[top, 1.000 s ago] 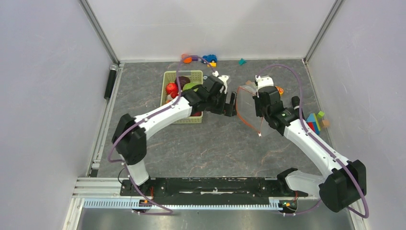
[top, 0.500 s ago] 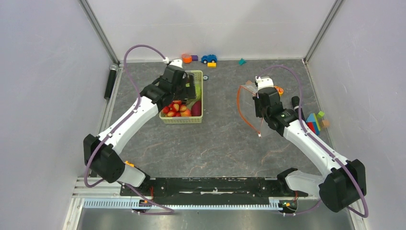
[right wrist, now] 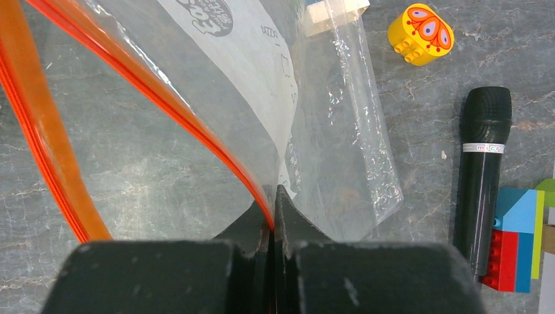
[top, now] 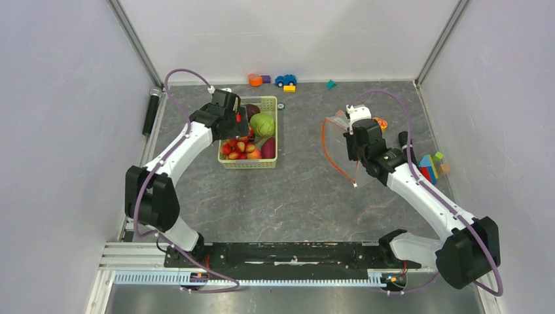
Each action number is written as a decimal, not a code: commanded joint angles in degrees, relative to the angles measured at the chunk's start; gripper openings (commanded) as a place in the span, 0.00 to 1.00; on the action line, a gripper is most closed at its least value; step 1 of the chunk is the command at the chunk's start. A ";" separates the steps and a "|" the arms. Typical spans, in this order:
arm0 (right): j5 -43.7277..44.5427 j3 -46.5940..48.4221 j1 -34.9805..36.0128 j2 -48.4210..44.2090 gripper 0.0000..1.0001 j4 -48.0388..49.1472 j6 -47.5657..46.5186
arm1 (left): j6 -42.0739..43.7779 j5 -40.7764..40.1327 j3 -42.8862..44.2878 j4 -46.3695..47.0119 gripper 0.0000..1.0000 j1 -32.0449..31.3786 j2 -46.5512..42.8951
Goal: Place the food in the zip-top bag and seal the zipper
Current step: Pick up the fake fruit from the bin.
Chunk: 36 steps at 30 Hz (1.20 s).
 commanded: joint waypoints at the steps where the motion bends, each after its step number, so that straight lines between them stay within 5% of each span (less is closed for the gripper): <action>1: -0.71 0.57 -0.14 0.49 0.00 1.78 -0.92 | 1.88 0.39 0.71 0.70 1.00 0.79 1.98; 13: -1.52 0.76 -0.13 1.23 0.00 1.51 -1.54 | 0.58 10.17 2.30 1.94 0.87 0.70 7.96; 31: -2.21 1.12 -0.15 1.72 0.00 1.51 -1.88 | -2.87 6.11 2.73 1.84 0.81 0.71 15.68; 36: -2.12 1.20 -0.13 1.48 0.00 1.54 -1.93 | -3.09 5.93 2.76 1.84 0.58 0.61 16.91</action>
